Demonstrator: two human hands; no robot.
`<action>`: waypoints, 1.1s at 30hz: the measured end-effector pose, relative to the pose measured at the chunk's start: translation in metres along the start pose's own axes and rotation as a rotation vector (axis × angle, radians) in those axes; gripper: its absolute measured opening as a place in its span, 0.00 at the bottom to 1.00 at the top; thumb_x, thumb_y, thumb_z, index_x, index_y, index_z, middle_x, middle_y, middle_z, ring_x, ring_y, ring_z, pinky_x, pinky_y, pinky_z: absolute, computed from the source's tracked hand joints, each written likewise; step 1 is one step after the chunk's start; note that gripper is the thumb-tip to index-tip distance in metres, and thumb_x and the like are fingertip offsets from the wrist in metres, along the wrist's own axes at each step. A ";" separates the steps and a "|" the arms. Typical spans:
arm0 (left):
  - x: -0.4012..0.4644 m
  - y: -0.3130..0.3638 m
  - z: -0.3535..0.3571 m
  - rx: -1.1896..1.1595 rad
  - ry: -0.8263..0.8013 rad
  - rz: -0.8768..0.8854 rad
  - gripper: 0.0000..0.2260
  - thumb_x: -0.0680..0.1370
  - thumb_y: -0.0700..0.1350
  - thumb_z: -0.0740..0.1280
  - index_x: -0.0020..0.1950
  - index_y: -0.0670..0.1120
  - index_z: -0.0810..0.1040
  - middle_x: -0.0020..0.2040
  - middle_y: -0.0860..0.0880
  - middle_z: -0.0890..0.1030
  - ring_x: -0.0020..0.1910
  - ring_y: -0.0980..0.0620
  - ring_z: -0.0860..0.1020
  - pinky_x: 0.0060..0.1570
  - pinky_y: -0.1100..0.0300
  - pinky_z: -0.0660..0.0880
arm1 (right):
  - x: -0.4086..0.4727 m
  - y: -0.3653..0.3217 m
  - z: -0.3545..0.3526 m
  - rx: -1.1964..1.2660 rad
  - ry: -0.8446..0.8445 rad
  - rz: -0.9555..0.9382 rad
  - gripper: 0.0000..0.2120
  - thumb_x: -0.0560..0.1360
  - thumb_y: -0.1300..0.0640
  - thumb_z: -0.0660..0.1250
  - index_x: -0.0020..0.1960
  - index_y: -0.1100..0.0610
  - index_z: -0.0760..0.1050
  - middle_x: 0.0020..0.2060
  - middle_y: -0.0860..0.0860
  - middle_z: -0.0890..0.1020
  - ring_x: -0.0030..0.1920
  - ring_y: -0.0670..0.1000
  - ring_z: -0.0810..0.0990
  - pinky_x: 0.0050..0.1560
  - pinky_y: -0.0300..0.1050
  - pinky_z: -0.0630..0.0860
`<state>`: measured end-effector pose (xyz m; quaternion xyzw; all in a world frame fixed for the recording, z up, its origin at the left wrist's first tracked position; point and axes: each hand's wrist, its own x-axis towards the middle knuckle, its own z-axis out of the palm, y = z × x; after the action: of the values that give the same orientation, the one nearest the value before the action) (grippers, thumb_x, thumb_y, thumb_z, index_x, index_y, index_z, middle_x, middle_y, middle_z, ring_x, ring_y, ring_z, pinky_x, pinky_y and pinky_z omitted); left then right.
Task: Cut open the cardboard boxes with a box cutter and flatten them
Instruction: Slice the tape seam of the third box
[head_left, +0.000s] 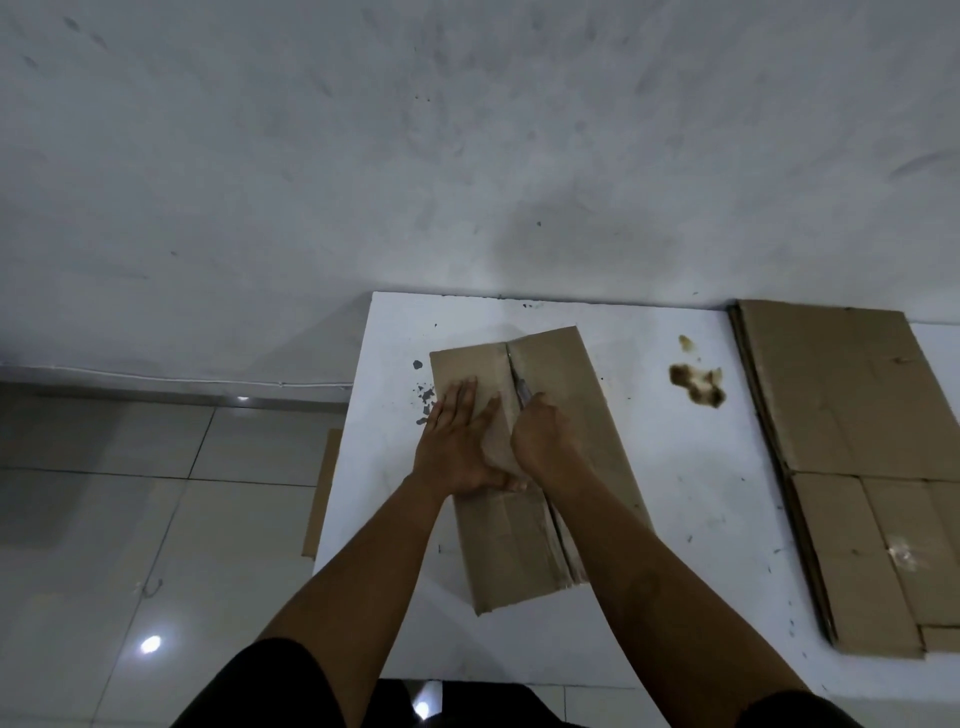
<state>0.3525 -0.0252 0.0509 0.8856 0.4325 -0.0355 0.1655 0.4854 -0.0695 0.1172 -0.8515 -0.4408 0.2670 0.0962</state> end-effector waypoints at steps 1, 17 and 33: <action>0.000 0.000 0.000 -0.004 0.003 0.000 0.62 0.54 0.87 0.47 0.81 0.56 0.39 0.80 0.45 0.34 0.78 0.44 0.33 0.77 0.45 0.37 | -0.002 0.004 0.000 0.002 -0.019 -0.002 0.18 0.82 0.61 0.57 0.70 0.63 0.68 0.58 0.61 0.80 0.56 0.60 0.81 0.50 0.49 0.76; -0.002 0.004 -0.006 -0.037 -0.024 -0.037 0.60 0.58 0.83 0.59 0.81 0.56 0.42 0.80 0.47 0.34 0.78 0.46 0.31 0.76 0.48 0.36 | -0.067 0.045 -0.010 -0.138 -0.208 -0.070 0.18 0.83 0.58 0.58 0.71 0.62 0.66 0.59 0.61 0.78 0.56 0.58 0.80 0.53 0.49 0.75; 0.000 0.003 -0.005 -0.003 -0.055 -0.035 0.61 0.58 0.82 0.62 0.81 0.57 0.40 0.80 0.47 0.33 0.77 0.46 0.30 0.72 0.52 0.30 | -0.138 0.084 -0.005 -0.218 -0.283 0.099 0.10 0.80 0.60 0.59 0.60 0.62 0.71 0.57 0.59 0.80 0.55 0.58 0.81 0.44 0.44 0.71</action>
<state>0.3540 -0.0253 0.0562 0.8763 0.4434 -0.0619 0.1781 0.4824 -0.2300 0.1393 -0.8315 -0.4340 0.3391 -0.0729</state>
